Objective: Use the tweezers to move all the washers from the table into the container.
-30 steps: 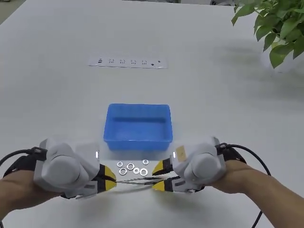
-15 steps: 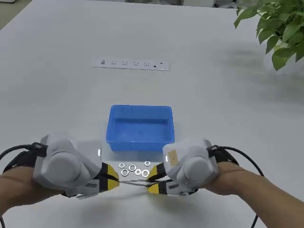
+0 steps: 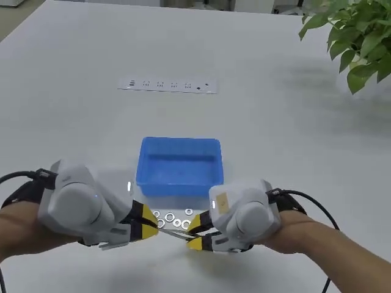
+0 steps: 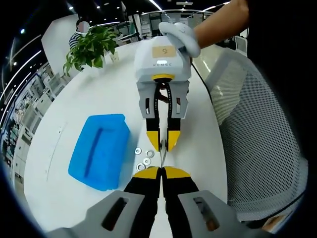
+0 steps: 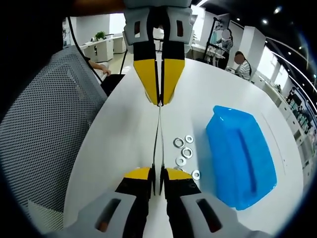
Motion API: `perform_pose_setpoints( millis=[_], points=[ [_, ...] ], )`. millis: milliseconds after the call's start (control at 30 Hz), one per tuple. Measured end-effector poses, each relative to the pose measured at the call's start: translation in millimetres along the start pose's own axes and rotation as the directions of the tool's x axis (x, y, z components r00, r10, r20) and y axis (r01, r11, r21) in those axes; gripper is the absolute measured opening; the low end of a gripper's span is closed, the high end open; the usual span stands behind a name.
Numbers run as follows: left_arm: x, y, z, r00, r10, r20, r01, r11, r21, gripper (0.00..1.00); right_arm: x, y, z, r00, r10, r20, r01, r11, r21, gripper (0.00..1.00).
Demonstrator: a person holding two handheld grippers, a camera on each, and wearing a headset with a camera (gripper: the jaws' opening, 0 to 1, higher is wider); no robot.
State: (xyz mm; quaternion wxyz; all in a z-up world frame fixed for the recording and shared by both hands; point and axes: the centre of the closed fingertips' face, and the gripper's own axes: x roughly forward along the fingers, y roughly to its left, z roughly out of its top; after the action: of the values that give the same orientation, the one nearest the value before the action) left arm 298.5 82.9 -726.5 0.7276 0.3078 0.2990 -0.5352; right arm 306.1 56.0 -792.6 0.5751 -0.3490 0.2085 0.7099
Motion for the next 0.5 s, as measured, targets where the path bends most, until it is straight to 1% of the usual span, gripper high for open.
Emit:
perform_pose_setpoints(
  millis=[267,500],
  points=[
    [-8.2,-0.7,16.5,0.9996,-0.008,0.027,0.007,1.000,0.028,0.05,0.1,1.5,8.8,0.9998,-0.006,0.020,0.006,1.000,0.005,0.12],
    [-11.3,-2.6,26.8,0.9988,-0.021,0.045,0.019,0.999,0.047,0.05,1.7,3.9,15.1,0.9991,-0.006,0.042,0.006,1.000,0.017,0.12]
  ],
)
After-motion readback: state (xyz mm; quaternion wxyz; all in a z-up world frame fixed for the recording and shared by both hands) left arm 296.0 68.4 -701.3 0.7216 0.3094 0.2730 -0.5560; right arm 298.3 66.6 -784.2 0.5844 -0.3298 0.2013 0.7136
